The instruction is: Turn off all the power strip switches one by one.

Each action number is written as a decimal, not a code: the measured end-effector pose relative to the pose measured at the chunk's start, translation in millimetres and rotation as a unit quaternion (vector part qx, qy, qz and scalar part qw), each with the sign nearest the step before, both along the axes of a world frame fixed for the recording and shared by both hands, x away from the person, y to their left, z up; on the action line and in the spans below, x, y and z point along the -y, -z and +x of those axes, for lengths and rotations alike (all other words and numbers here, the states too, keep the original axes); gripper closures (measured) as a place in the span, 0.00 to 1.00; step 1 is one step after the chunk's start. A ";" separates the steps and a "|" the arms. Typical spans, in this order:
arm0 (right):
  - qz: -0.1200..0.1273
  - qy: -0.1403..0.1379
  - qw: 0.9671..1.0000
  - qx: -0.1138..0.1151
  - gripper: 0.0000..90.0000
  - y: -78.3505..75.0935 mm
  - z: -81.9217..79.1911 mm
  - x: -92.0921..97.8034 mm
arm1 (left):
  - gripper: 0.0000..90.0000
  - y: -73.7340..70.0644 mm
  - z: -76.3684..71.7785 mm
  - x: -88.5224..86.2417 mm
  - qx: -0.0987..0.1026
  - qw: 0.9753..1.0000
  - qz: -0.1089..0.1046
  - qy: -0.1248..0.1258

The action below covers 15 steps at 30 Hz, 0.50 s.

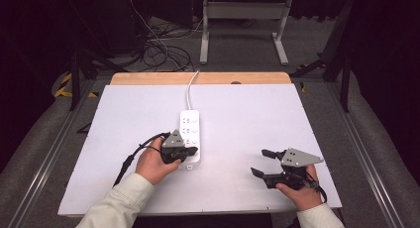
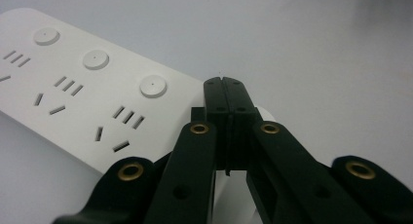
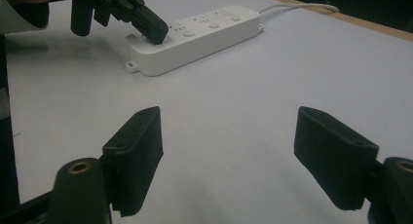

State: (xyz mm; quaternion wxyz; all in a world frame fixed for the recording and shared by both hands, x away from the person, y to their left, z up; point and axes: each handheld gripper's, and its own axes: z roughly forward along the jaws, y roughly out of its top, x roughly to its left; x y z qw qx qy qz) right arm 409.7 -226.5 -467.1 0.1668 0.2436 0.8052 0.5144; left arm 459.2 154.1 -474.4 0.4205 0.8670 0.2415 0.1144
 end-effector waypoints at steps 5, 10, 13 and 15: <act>-0.001 0.000 1.000 -0.001 0.30 0.4 0.0 -0.5 | 1.00 -0.6 -0.2 0.8 0.000 1.000 0.004 0.000; -0.001 0.001 1.000 -0.001 0.30 0.5 0.0 -0.5 | 1.00 -2.0 -0.4 2.3 0.001 1.000 0.013 0.000; -0.001 0.001 1.000 -0.001 0.30 0.6 0.0 -0.7 | 1.00 -2.0 -1.2 3.8 0.005 1.000 0.018 -0.003; -0.002 0.001 1.000 -0.002 0.30 0.6 -0.2 -1.0 | 1.00 -1.9 -1.0 4.5 0.009 1.000 0.022 -0.005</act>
